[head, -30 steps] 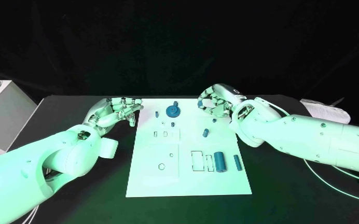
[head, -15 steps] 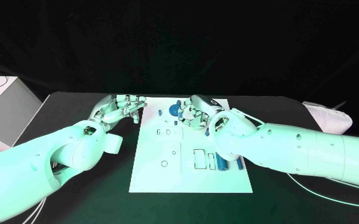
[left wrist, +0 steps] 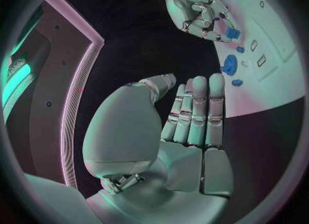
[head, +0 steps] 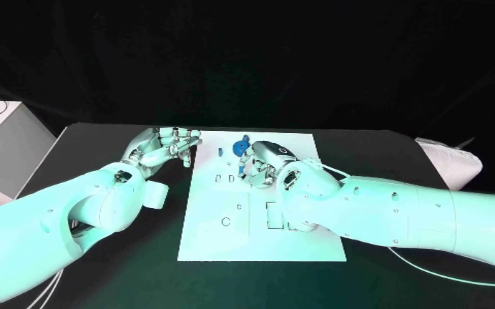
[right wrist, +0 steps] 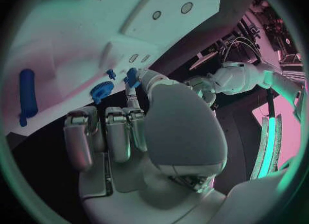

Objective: Assemble the parts on the task board

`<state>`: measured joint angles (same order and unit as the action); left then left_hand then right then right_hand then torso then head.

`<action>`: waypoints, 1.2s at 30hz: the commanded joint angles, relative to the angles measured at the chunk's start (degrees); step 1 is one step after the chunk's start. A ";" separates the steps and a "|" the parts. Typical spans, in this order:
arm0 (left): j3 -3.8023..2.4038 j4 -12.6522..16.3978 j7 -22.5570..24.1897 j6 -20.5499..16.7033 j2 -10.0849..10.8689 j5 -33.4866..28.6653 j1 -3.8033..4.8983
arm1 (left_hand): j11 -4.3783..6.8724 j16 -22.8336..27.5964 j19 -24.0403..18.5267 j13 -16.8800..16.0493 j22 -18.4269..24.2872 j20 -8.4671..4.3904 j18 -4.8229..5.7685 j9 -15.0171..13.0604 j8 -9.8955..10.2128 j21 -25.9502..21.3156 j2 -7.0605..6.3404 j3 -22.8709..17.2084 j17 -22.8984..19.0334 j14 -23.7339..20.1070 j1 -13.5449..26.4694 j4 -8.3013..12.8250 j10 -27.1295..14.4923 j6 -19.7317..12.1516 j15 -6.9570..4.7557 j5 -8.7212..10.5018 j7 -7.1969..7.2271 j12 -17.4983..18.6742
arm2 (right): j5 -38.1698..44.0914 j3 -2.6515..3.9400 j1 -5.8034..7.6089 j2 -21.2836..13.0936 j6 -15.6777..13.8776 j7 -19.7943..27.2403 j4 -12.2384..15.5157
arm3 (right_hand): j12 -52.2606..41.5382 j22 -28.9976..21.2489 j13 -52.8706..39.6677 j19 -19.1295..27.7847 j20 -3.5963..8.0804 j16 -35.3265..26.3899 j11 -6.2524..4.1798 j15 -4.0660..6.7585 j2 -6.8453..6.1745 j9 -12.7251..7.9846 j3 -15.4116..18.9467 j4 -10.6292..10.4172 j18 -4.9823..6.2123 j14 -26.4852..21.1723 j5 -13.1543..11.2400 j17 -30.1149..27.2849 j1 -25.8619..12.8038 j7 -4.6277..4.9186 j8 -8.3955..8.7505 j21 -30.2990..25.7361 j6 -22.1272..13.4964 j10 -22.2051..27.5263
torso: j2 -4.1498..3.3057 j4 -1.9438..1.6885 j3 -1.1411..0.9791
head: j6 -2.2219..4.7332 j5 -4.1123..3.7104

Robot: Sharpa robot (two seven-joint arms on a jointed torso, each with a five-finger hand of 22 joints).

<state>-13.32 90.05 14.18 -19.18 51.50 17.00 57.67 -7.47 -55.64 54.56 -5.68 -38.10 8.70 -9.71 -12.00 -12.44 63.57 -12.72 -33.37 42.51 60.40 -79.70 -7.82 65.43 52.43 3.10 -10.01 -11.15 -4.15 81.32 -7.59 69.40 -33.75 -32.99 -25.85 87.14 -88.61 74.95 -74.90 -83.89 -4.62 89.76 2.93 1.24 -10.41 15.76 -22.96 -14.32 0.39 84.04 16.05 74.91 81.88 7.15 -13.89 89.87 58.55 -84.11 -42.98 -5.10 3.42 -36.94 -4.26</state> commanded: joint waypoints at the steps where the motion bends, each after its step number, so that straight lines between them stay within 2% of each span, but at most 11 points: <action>1: -0.03 0.17 -0.13 0.02 -0.11 0.38 0.03 | 0.11 -0.30 -0.46 -0.07 0.04 0.06 -0.63 -0.05 -0.29 0.24 0.38 -0.12 -0.05 -0.35 -0.04 0.13 -0.19 -0.29 0.14 0.27 0.13 -0.35 | 2.80 -0.01 -0.38 0.50 0.88 -2.31 -0.16 | 0.12 15.05 -13.73 -6.11 0.07 0.24 -0.38 0.17 -0.32 0.60 0.01 -0.22 -0.39 5.96 0.29 15.09 -0.79 -0.03 -0.35 0.13 0.28 -4.54 | -0.12 0.05 -0.12 | -0.26 0.02; 7: -0.03 0.22 -0.24 0.10 -0.04 0.39 0.03 | 0.13 -0.33 -0.54 -0.08 0.11 0.07 -0.65 -0.07 -0.31 0.23 0.41 -0.15 -0.08 -0.34 -0.05 0.16 -0.18 -0.27 0.12 0.26 0.15 -0.36 | 4.03 -0.03 -0.87 1.18 0.74 -2.86 -0.57 | 0.14 15.05 -13.72 -6.11 0.10 0.24 -0.44 0.23 -0.81 0.70 0.14 -0.31 -0.39 5.96 -0.50 15.09 -1.58 -0.11 -0.64 0.13 0.27 -4.54 | -0.06 0.02 -0.14 | -0.73 0.13; 14: -0.03 0.39 -0.37 0.28 0.08 0.41 0.03 | 0.13 -0.34 -0.53 -0.07 0.07 0.07 -0.65 -0.08 -0.31 0.27 0.39 -0.16 -0.10 -0.34 -0.04 0.18 -0.21 -0.29 0.11 0.26 0.16 -0.35 | 4.57 -0.04 -1.40 2.12 0.64 -3.00 -1.81 | 0.10 15.05 -13.76 -6.11 0.11 0.24 -0.46 0.24 -0.91 0.72 0.17 -0.31 -0.39 5.96 -0.65 15.09 -1.70 -0.13 -0.69 0.13 0.25 -4.58 | 0.00 -0.04 -0.08 | -1.20 0.30; 18: -0.03 0.47 -0.41 0.34 0.15 0.43 0.03 | 0.13 -0.34 -0.53 -0.07 0.07 0.07 -0.65 -0.08 -0.31 0.27 0.39 -0.16 -0.10 -0.34 -0.04 0.18 -0.21 -0.29 0.11 0.26 0.16 -0.35 | 4.67 -0.06 -1.63 2.43 0.85 -3.03 -2.22 | 0.10 15.05 -13.76 -6.11 0.11 0.24 -0.46 0.24 -0.91 0.72 0.17 -0.31 -0.39 5.96 -0.65 15.09 -1.70 -0.13 -0.69 0.13 0.25 -4.58 | 0.03 0.02 -0.13 | -1.43 0.44; 24: -0.03 0.57 -0.45 0.36 0.27 0.45 0.03 | 0.13 -0.34 -0.53 -0.07 0.07 0.07 -0.65 -0.08 -0.31 0.27 0.39 -0.16 -0.10 -0.34 -0.04 0.18 -0.21 -0.29 0.11 0.26 0.16 -0.35 | 4.86 -0.08 -1.82 2.72 1.07 -3.08 -2.71 | 0.09 15.05 -13.77 -6.11 0.12 0.24 -0.47 0.24 -0.96 0.72 0.17 -0.29 -0.39 5.96 -0.71 15.09 -1.74 -0.13 -0.71 0.13 0.22 -4.59 | 0.00 0.12 -0.12 | -1.56 0.45; 32: -0.03 0.57 -0.48 0.44 0.28 0.57 0.03 | 0.13 -0.34 -0.53 -0.07 0.07 0.07 -0.65 -0.08 -0.31 0.27 0.39 -0.16 -0.10 -0.34 -0.04 0.18 -0.21 -0.29 0.11 0.26 0.16 -0.35 | 5.16 -0.10 -1.94 3.06 0.94 -2.90 -3.07 | 0.13 15.05 -13.73 -6.11 0.13 0.24 -0.45 0.25 -1.07 0.71 0.19 -0.29 -0.39 5.96 -0.78 15.09 -1.89 -0.10 -0.69 0.13 0.08 -4.55 | 0.04 0.06 -0.16 | -1.70 0.53; 36: -0.03 0.43 -0.50 0.49 0.17 0.62 0.02 | 0.13 -0.34 -0.53 -0.07 0.07 0.07 -0.65 -0.08 -0.31 0.27 0.39 -0.16 -0.10 -0.34 -0.04 0.18 -0.21 -0.29 0.11 0.26 0.16 -0.35 | 5.22 -0.12 -2.02 3.22 0.99 -2.69 -3.31 | 0.17 15.05 -13.69 -6.11 0.13 0.24 -0.42 0.24 -1.17 0.67 0.19 -0.29 -0.39 5.96 -0.81 15.09 -2.00 -0.05 -0.63 0.13 -0.14 -4.51 | 0.00 0.09 -0.11 | -1.79 0.55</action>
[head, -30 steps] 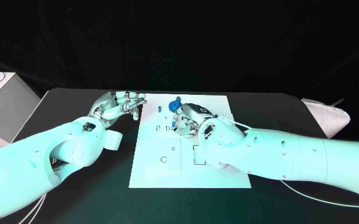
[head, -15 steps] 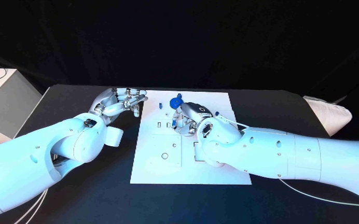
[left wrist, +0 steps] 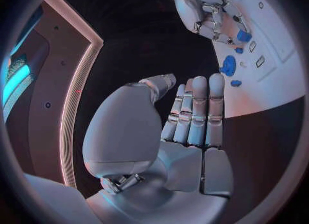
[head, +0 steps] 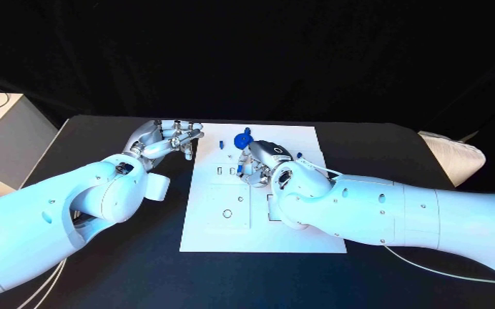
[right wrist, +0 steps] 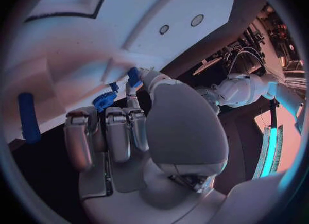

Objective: Assemble the parts on the task board

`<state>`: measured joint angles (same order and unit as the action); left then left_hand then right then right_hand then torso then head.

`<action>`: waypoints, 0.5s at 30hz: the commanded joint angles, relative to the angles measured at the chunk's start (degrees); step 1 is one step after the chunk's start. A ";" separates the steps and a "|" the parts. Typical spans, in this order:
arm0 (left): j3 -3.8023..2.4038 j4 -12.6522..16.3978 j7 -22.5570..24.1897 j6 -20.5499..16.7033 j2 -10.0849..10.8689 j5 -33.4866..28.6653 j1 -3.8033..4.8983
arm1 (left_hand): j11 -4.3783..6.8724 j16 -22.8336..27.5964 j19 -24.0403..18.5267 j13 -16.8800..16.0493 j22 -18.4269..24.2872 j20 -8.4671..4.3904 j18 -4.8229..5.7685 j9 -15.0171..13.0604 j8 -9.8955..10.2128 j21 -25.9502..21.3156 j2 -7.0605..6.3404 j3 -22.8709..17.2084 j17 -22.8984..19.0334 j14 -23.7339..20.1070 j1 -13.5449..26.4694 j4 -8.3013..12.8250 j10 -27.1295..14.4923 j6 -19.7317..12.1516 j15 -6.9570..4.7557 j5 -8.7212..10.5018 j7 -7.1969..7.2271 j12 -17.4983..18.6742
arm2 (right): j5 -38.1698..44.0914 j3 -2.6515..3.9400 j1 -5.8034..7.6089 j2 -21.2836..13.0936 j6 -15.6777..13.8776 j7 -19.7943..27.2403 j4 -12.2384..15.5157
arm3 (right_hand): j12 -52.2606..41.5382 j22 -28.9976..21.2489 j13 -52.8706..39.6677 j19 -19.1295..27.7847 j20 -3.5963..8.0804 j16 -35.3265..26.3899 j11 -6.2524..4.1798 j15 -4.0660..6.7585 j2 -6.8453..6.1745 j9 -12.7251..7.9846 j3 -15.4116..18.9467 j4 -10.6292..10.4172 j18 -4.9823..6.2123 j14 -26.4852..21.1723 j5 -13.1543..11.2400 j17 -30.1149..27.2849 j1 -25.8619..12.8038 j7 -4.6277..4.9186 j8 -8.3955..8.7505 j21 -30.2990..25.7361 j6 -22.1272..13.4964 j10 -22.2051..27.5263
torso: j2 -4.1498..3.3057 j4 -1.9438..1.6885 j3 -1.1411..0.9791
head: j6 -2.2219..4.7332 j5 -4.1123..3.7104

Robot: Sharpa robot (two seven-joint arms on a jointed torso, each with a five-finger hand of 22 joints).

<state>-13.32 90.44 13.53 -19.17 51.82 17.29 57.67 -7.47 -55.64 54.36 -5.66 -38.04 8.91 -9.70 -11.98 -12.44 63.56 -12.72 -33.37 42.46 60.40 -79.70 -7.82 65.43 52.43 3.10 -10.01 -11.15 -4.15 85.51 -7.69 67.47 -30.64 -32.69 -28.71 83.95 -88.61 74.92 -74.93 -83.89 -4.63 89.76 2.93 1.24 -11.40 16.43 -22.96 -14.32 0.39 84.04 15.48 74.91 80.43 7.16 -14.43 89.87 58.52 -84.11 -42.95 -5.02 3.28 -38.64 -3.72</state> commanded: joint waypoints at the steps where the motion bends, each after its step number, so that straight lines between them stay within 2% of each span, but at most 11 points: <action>1: -0.04 -0.01 0.15 0.50 -0.18 0.34 0.02 | 0.13 -0.34 -0.33 -0.09 0.01 -0.13 -0.65 -0.10 -0.31 0.27 0.39 -0.16 -0.05 -0.34 -0.04 0.18 -0.21 -0.29 0.11 0.26 0.16 -0.35 | 1.03 -0.03 -0.11 0.14 0.73 0.24 -0.19 | 0.17 15.08 -13.67 -6.11 0.13 0.24 -0.42 0.25 -0.19 0.00 0.18 -0.29 -0.39 5.96 -0.25 15.09 -0.56 -0.06 -0.09 0.13 -0.11 -4.51 | -0.04 0.02 0.03 | -0.16 0.03; 15: -0.04 -0.09 0.09 0.60 -0.25 0.36 0.02 | 0.13 -0.34 -0.33 -0.09 0.01 -0.13 -0.65 -0.10 -0.31 0.27 0.39 -0.16 -0.05 -0.34 -0.04 0.18 -0.21 -0.29 0.11 0.26 0.16 -0.35 | 1.02 -0.06 -0.32 0.37 0.69 0.73 -0.27 | 0.22 15.08 -13.63 -6.11 0.11 0.24 -0.31 0.18 -0.43 -0.07 0.20 -0.30 -0.39 5.96 -0.29 15.09 -0.86 0.08 0.03 0.13 -0.54 -4.47 | -0.01 -0.05 0.03 | -0.49 0.11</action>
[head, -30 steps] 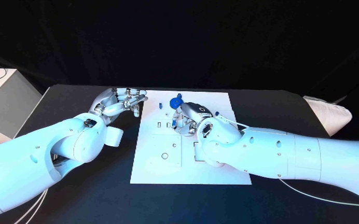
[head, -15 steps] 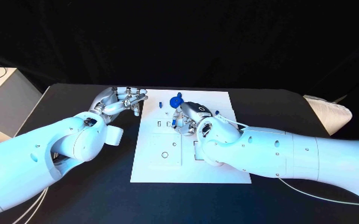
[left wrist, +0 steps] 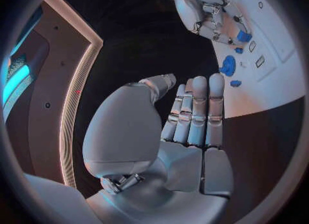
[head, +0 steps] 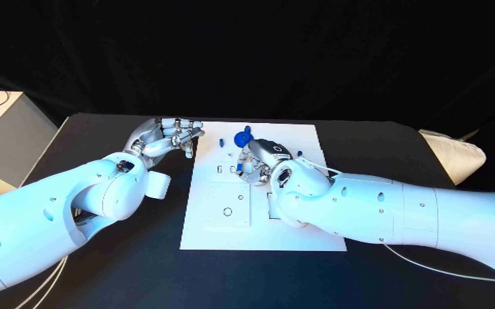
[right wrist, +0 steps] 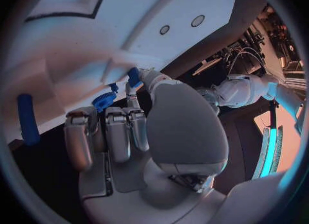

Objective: Assemble the parts on the task board

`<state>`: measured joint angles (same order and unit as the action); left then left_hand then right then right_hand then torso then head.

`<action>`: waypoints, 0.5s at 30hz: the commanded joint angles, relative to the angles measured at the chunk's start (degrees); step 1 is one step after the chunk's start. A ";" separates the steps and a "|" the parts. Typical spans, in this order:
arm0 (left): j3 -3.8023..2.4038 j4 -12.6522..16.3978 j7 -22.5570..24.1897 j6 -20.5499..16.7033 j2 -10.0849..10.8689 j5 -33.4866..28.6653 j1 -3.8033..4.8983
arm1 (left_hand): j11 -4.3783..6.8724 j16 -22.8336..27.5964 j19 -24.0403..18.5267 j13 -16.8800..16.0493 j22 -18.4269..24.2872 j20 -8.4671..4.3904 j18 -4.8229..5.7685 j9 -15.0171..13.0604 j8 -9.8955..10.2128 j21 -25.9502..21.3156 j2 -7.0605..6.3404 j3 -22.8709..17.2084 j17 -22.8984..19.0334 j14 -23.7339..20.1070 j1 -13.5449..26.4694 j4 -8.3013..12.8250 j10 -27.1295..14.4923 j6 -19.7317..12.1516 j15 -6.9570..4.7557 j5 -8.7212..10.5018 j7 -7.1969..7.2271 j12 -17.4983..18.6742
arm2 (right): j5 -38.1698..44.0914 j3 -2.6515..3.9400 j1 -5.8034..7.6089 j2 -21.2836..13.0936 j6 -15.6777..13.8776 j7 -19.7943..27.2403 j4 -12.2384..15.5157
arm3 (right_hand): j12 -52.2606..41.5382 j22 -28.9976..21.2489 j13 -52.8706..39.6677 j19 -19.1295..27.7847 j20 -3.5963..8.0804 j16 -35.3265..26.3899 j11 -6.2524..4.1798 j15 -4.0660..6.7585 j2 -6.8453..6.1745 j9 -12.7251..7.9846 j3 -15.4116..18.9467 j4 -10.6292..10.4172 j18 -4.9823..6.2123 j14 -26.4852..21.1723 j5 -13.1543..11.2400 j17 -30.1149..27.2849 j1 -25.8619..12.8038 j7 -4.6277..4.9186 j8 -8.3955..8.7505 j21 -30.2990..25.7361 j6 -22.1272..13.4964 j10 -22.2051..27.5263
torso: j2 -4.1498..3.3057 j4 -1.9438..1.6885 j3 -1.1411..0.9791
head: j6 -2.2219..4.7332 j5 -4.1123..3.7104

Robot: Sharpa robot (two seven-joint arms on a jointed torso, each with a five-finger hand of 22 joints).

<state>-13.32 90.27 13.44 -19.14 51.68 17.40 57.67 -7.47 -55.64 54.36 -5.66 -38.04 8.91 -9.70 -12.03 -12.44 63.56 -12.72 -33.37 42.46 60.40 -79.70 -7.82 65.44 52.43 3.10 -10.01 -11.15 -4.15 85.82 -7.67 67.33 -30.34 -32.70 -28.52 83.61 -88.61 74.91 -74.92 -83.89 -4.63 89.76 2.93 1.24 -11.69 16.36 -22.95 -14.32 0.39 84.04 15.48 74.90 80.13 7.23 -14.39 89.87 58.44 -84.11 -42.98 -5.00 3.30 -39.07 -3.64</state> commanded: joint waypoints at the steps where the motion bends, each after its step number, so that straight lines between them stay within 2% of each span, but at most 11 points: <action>1: -0.04 0.07 0.17 0.57 -0.10 0.24 0.02 | 0.13 -0.34 -0.33 -0.09 0.01 -0.13 -0.65 -0.05 -0.31 0.27 0.39 -0.16 -0.06 -0.34 -0.04 0.18 -0.21 -0.29 0.11 0.26 0.16 -0.35 | 0.71 -0.08 -0.18 0.07 0.69 0.56 0.08 | 0.22 15.09 -13.64 -6.11 0.11 0.24 -0.31 0.18 -0.13 -0.01 0.19 -0.30 -0.39 5.96 -0.29 15.10 -0.56 0.01 -0.01 0.13 -0.46 -4.47 | 0.03 -0.06 0.00 | -0.06 0.05; 9: -0.04 0.05 0.18 0.56 -0.08 0.25 0.02 | 0.13 -0.34 -0.33 -0.09 0.01 -0.13 -0.65 -0.05 -0.31 0.27 0.39 -0.16 -0.06 -0.34 -0.04 0.18 -0.21 -0.29 0.11 0.26 0.16 -0.35 | 0.66 -0.10 -0.25 0.21 1.12 0.83 -0.07 | 0.30 15.09 -13.57 -6.11 0.09 0.24 -0.28 0.15 -0.29 -0.02 0.22 -0.26 -0.39 5.96 -0.32 15.10 -0.63 0.05 0.00 0.13 -0.57 -4.41 | 0.01 0.08 -0.01 | -0.06 0.09; 15: -0.04 0.04 0.16 0.56 -0.06 0.25 0.02 | 0.13 -0.34 -0.33 -0.09 0.01 -0.13 -0.65 -0.05 -0.31 0.27 0.39 -0.16 -0.06 -0.34 -0.04 0.18 -0.21 -0.29 0.11 0.26 0.16 -0.35 | 0.59 -0.13 -0.34 0.21 1.31 0.97 -0.19 | 0.41 15.09 -13.47 -6.11 0.05 0.24 -0.20 0.09 -0.52 -0.08 0.28 -0.24 -0.39 5.96 -0.37 15.10 -0.79 0.15 0.09 0.13 -0.85 -4.30 | 0.01 0.02 -0.07 | -0.07 0.07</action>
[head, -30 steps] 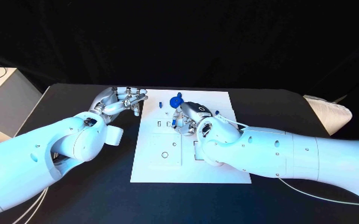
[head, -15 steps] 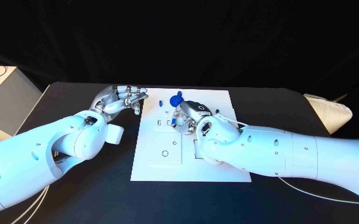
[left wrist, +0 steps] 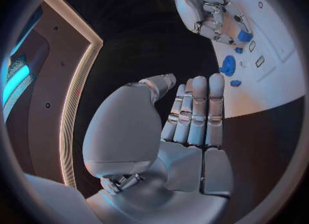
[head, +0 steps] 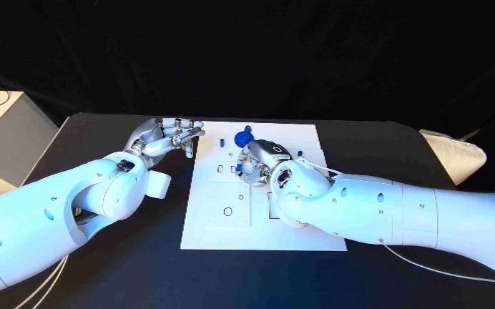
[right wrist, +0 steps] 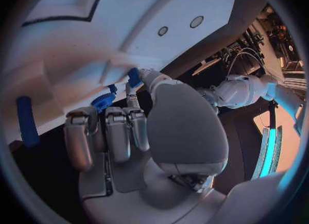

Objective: Assemble the parts on the task board

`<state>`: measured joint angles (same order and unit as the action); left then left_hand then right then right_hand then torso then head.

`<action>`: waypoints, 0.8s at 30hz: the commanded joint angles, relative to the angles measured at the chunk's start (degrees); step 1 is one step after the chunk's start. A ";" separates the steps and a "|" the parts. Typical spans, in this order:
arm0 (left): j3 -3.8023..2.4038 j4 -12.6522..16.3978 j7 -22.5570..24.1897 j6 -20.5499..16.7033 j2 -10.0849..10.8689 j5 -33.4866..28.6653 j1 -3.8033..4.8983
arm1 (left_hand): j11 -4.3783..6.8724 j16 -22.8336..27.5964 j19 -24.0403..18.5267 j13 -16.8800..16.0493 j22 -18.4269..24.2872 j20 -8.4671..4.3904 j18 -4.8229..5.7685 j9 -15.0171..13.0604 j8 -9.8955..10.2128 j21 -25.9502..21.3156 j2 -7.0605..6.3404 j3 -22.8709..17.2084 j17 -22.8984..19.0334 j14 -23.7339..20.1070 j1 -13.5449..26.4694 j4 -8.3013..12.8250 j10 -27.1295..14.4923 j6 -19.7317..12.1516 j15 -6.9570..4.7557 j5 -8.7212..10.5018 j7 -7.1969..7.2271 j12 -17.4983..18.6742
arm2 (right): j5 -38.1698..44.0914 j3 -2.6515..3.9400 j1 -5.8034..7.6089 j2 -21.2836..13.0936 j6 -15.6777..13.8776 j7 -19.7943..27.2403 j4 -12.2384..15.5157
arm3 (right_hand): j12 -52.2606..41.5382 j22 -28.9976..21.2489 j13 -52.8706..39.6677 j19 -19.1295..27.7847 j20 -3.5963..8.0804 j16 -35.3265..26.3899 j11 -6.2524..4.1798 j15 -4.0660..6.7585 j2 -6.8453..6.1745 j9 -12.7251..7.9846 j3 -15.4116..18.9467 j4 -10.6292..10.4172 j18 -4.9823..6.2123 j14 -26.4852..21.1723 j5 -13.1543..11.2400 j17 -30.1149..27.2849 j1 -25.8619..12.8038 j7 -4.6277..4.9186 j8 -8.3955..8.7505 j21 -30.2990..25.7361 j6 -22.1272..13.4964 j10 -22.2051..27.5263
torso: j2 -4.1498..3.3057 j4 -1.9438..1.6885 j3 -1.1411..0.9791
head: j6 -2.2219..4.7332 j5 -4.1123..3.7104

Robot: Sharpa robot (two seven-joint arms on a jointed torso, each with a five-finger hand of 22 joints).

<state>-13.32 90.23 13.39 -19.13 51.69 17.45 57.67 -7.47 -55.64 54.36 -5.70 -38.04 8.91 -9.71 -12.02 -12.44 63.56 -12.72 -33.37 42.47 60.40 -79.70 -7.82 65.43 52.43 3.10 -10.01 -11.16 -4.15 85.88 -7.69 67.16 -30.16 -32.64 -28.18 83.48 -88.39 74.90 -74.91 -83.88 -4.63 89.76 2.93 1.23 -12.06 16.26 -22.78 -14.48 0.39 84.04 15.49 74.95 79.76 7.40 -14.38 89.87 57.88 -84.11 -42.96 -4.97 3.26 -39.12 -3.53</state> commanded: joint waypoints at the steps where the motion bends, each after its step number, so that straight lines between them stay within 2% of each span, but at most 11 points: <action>1: -0.04 0.07 0.20 0.55 -0.08 0.20 0.02 | 0.13 -0.34 -0.33 -0.05 0.02 -0.14 -0.65 -0.06 -0.31 0.27 0.39 -0.16 -0.06 -0.34 -0.04 0.18 -0.21 -0.29 0.11 0.26 0.16 -0.35 | 0.53 -0.11 -0.18 0.02 1.28 0.65 -0.08 | 0.26 15.10 -13.42 -6.12 0.04 0.24 -0.16 0.06 -0.22 0.01 0.12 -0.07 -0.39 5.96 -0.39 15.05 -0.49 0.02 0.11 0.13 -0.40 -4.24 | -0.01 -0.02 -0.04 | 0.00 -0.07; 12: -0.04 0.04 0.19 0.58 -0.11 0.20 0.02 | 0.11 -0.43 -0.46 -0.06 0.02 -0.12 -0.66 -0.12 -0.32 0.40 0.40 -0.25 -0.23 -0.37 0.04 0.25 -0.38 -0.42 0.12 0.25 0.14 -0.32 | 0.49 -0.14 -0.21 -0.01 1.46 0.88 -0.10 | 0.65 15.10 -13.09 -6.12 -0.08 0.24 0.04 -0.10 -0.68 -0.13 0.22 0.02 -0.39 5.96 -0.54 15.05 -0.73 0.26 0.32 0.13 -1.00 -3.89 | -0.05 0.03 -0.03 | -0.10 -0.03; 24: -0.04 0.00 0.12 0.64 -0.11 0.21 0.02 | 0.11 -0.43 -0.46 -0.06 0.02 -0.12 -0.66 -0.12 -0.32 0.40 0.40 -0.25 -0.23 -0.37 0.04 0.25 -0.38 -0.42 0.12 0.25 0.14 -0.32 | 0.69 -0.19 -0.21 -0.04 1.80 1.10 -0.21 | 1.50 15.10 -12.38 -6.12 -0.46 0.24 0.53 -0.54 -2.13 -0.46 1.00 0.31 -0.39 5.96 -1.15 15.05 -1.12 0.79 0.76 0.13 -2.28 -3.09 | -0.03 -0.01 0.00 | -0.24 -0.06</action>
<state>-13.32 90.15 13.33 -19.13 51.68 17.47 57.67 -7.47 -55.87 54.36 -5.69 -38.04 8.91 -9.71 -12.09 -12.44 63.56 -12.72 -33.52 42.29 60.41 -79.70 -7.67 65.44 52.43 3.10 -10.01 -11.16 -4.15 85.87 -7.86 67.00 -30.21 -31.82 -27.72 83.26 -87.20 74.94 -74.90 -83.90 -4.65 89.76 3.15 1.22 -13.84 15.87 -21.99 -14.17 0.39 84.02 14.52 74.93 78.64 8.13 -13.88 89.87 55.92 -83.90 -43.01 -4.96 3.25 -39.34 -3.56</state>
